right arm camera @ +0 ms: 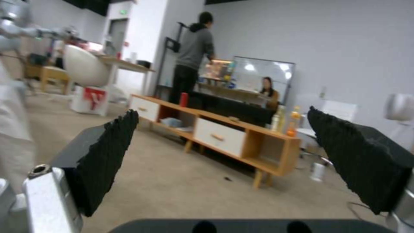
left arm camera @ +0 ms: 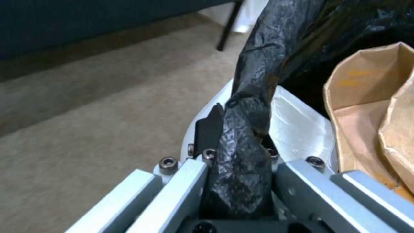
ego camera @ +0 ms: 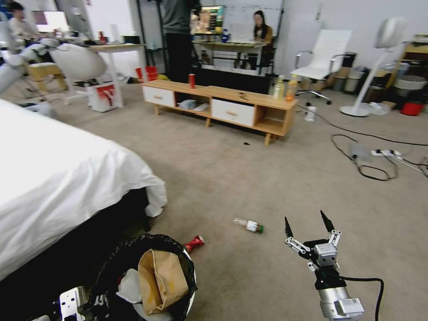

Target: Pick up the trash bin and place the garbage on the floor into it.

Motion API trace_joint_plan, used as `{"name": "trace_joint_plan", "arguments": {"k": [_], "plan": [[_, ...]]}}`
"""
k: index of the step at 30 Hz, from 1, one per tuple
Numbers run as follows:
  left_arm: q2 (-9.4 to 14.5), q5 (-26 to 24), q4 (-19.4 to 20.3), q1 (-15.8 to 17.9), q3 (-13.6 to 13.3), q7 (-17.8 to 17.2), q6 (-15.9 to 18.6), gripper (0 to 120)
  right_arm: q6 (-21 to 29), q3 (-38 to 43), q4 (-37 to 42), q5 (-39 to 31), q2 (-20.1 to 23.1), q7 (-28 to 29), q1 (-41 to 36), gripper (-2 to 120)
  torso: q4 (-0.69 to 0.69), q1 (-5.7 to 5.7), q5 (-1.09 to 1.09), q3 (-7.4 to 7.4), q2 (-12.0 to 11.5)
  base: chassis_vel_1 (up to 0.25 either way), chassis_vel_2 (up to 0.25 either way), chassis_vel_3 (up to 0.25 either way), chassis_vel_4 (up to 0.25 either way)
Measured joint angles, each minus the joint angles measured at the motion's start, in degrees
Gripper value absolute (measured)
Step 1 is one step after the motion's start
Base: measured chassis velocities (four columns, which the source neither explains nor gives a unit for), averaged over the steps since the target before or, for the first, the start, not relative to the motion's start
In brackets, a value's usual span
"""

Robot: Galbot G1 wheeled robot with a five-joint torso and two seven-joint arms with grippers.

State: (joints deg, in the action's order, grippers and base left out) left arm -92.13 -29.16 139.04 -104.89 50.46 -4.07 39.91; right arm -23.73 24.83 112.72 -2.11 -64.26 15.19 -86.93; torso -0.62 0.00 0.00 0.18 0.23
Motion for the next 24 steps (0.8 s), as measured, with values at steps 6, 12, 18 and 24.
{"name": "trace_joint_plan", "arguments": {"k": [6, 12, 18, 24], "plan": [[0.0, 0.01, -0.2, 0.09, 0.01, 0.0, 0.0, 1, 0.0, -0.01, -0.09, -0.02, -0.08, 0.0, 0.09, 100, 0.02, 0.0, 0.0, 0.0, 0.0, 0.119, 0.122, 0.108, 0.115], [0.0, 0.01, -0.36, 0.16, 0.07, -0.01, 0.0, 1, 0.0, -0.16, -0.24, -0.06, -0.27, 0.0, 0.24, 100, 0.0, 0.0, 0.0, 0.0, 0.0, 0.092, 0.107, 0.091, 0.088], [0.0, 0.05, -0.6, 0.12, 0.09, -0.01, -0.2, 1, 0.01, -0.29, -0.39, -0.07, -0.34, 0.0, 0.32, 100, 0.02, 0.0, 0.0, 0.0, 0.0, 0.069, 0.065, 0.064, 0.057], [0.0, 0.14, -0.72, 0.14, 0.05, -0.01, -0.34, 1, -0.23, -0.3, -0.56, -0.07, -0.39, -0.02, 0.33, 100, -0.02, 0.0, 0.0, 0.0, 0.0, 0.0, 0.0, 0.0, 0.0]]}}
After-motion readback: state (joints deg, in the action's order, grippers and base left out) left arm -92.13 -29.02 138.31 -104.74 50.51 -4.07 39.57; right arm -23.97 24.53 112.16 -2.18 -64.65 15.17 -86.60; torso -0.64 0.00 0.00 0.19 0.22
